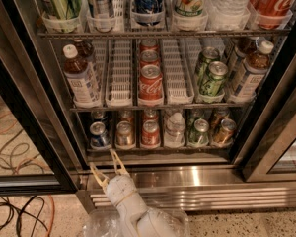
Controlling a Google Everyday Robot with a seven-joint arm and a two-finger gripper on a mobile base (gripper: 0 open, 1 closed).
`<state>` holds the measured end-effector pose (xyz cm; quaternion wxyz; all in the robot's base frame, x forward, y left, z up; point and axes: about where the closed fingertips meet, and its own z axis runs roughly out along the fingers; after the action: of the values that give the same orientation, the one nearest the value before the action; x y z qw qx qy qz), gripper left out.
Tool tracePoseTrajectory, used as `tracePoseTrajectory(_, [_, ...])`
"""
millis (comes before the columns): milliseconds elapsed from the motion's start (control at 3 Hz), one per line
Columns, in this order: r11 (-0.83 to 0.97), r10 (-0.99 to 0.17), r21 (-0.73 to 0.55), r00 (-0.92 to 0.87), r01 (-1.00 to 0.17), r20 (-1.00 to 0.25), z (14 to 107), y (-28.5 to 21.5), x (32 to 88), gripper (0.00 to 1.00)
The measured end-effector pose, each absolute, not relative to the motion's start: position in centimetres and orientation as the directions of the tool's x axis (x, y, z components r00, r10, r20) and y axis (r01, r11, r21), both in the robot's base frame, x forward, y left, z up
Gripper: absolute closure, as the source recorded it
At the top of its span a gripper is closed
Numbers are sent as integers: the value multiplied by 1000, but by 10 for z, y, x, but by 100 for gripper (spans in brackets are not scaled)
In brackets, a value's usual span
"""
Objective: Pick pepsi can from bottom shelf of fridge
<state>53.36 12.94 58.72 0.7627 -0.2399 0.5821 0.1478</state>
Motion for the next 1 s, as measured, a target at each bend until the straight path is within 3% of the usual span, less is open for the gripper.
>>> tracePoseTrajectory(667, [841,-54,-194,278,-505,-959,587,130,534,23])
tracePoseTrajectory(1000, [838,-63,-203,279,-506,-958,586,133,537,25])
